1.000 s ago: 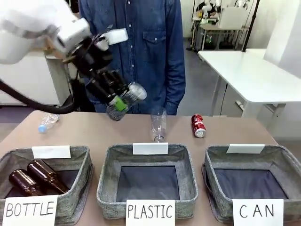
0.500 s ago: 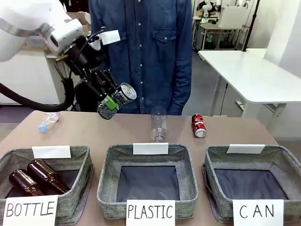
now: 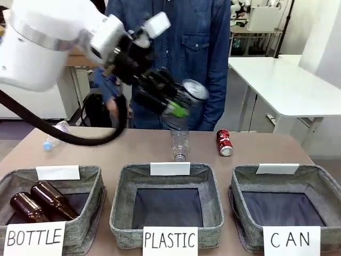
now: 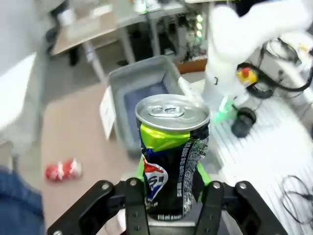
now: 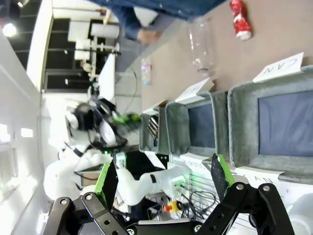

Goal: Sort the can waste into the basket.
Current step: Pick up the can waste from the table and place it in the right Fabric basket.

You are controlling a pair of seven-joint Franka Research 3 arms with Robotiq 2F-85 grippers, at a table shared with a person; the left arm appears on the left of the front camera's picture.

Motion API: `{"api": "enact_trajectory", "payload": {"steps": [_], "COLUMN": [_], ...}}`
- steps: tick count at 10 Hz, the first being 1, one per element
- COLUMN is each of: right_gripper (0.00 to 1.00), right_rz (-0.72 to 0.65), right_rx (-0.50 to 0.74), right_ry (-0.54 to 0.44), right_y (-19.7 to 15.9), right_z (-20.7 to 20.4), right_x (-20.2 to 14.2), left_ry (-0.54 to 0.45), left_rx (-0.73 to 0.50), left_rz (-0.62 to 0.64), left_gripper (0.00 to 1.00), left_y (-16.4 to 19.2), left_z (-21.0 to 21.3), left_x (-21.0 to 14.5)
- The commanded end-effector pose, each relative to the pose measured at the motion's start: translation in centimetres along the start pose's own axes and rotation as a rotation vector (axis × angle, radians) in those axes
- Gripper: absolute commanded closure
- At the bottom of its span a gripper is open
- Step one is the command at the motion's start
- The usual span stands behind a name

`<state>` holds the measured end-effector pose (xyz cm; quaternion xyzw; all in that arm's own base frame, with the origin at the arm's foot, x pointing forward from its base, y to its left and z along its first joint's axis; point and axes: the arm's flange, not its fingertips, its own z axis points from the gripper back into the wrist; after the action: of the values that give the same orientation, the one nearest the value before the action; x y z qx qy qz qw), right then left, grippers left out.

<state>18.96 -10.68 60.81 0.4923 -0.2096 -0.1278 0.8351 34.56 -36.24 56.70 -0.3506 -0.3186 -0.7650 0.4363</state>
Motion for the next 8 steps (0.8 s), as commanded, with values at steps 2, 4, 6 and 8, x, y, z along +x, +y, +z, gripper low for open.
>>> {"api": "enact_trajectory", "payload": {"steps": [2,4,6,8], "right_gripper": [0.0,0.0,0.0,0.0], "right_rz": [-0.082,-0.121,-0.143,-0.105], "right_rx": [0.014,0.03,0.023,0.045], "right_ry": [-0.174,-0.269,-0.295,-0.286], "right_y": [0.5,-1.4,-4.0,-1.7], "right_z": [6.9,11.5,12.2,11.9], "right_x": [-0.4,-1.7,-2.0,-1.9], "left_ry": [0.059,0.133,0.256,0.336], "left_rx": [-0.141,-0.181,-0.219,-0.254], "left_rz": [-0.13,-0.126,-0.091,-0.03], "left_gripper": [0.63,0.63,0.63,0.63], "left_y": [6.0,9.2,12.2,14.4], "left_z": [-10.1,-15.9,-21.2,-25.6], "left_x": [1.5,3.0,4.6,5.3]}}
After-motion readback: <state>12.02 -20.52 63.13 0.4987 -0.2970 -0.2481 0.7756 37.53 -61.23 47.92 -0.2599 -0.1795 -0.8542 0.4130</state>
